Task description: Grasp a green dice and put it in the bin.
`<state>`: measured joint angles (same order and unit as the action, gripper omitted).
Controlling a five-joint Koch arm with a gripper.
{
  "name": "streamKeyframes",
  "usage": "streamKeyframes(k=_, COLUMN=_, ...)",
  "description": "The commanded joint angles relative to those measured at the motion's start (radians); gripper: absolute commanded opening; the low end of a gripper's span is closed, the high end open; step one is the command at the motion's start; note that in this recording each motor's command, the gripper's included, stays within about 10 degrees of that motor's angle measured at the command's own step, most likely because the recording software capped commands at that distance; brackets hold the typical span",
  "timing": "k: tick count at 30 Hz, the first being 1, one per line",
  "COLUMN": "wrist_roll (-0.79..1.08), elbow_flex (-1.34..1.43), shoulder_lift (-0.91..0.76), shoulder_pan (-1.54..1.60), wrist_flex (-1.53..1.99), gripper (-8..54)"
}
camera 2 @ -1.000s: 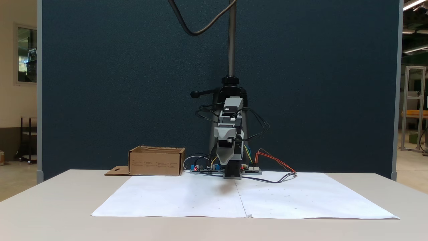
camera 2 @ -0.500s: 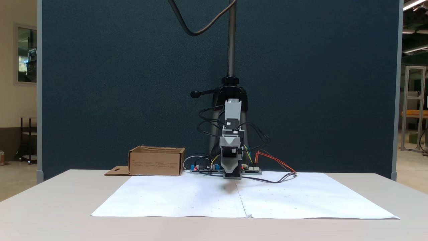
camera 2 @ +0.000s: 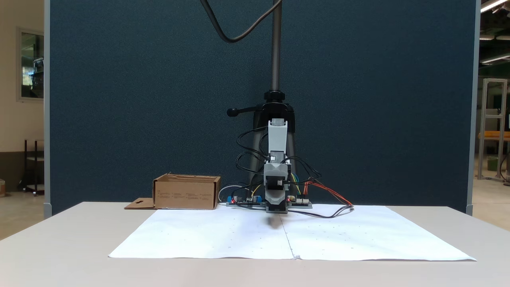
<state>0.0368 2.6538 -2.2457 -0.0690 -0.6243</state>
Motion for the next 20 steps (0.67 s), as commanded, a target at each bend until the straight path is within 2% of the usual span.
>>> streamKeyframes(k=1, wrist_roll=-0.003, elbow_flex=0.13, shoulder_lift=-0.075, shoulder_pan=-0.006, wrist_flex=-0.132, gripper=43.8)
streamKeyframes(k=3, wrist_roll=-0.006, elbow_flex=0.181, shoulder_lift=-0.123, shoulder_pan=-0.005, wrist_flex=-0.216, gripper=43.8)
streamKeyframes(k=8, wrist_roll=-0.006, elbow_flex=0.181, shoulder_lift=-0.123, shoulder_pan=-0.003, wrist_flex=-0.403, gripper=43.8)
streamKeyframes(k=20, wrist_roll=-0.008, elbow_flex=0.181, shoulder_lift=-0.121, shoulder_pan=-0.005, wrist_flex=-0.403, gripper=44.5)
